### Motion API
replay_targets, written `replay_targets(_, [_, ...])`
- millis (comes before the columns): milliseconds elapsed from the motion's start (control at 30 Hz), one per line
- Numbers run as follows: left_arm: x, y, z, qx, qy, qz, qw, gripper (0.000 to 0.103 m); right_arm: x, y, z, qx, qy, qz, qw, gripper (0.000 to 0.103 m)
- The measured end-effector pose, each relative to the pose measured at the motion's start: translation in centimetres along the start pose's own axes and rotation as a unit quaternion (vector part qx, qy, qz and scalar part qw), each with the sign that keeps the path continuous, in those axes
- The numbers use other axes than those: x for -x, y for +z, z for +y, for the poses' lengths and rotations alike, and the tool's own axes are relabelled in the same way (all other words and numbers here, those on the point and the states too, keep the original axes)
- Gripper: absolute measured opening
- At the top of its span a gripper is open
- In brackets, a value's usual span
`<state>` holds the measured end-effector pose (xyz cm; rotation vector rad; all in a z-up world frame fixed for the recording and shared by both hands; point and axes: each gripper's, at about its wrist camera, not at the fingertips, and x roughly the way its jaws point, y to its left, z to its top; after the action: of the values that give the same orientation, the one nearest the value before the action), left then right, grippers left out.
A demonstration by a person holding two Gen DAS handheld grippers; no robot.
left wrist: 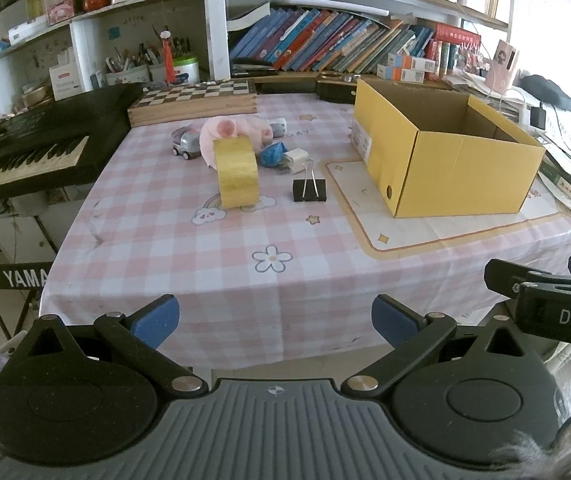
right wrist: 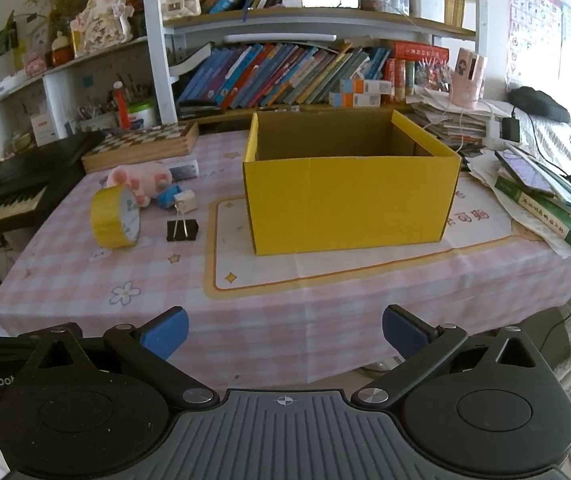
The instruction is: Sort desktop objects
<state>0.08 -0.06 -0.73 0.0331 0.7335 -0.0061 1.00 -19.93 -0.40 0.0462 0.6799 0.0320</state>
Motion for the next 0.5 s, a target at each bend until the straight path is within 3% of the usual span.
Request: replay_targets(500, [-0.12, 0.29, 0.24, -0.008, 0.0, 0.0, 1.0, 0.103, -0.19, -0.22, 0.73, 0.004, 0.007, 0.002, 1.0, 0.103])
